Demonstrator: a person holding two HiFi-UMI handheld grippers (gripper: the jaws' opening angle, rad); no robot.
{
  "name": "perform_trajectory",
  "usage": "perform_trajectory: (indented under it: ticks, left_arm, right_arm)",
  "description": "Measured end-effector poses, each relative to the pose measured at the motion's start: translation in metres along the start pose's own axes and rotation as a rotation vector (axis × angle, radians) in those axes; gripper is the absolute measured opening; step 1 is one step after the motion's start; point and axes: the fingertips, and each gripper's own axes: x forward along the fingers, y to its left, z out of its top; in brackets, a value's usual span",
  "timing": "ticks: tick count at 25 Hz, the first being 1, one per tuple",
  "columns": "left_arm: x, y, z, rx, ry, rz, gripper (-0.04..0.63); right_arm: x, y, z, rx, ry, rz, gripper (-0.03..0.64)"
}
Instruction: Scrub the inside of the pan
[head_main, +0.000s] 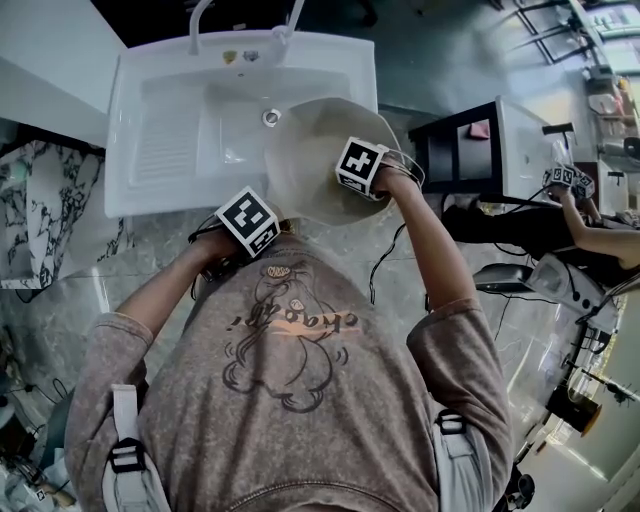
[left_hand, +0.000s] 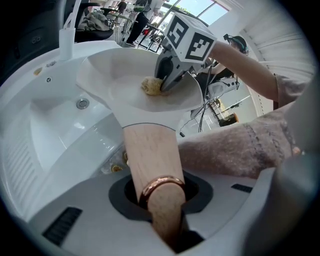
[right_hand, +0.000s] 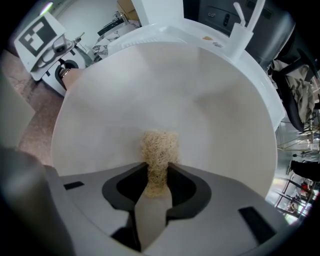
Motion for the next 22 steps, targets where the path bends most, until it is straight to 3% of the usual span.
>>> perform_trajectory:
  ticks: [11, 15, 22]
  left_arm:
    - [0.000, -0.002, 0.000, 0.004, 0.013, -0.006, 0.095]
    - [0.001, -0.003, -0.002, 0.008, 0.030, -0.003, 0.092]
    - [0.002, -0.004, -0.002, -0.007, 0.024, -0.017, 0.092]
  right_arm:
    - [0.001, 0.029, 0.015, -0.007, -0.065, 0.085, 0.137]
    - [0.001, 0.042, 0.031, 0.022, -0.126, 0.157, 0.138]
    - [0.002, 0.058, 0.066, -0.027, -0.186, 0.165, 0.138]
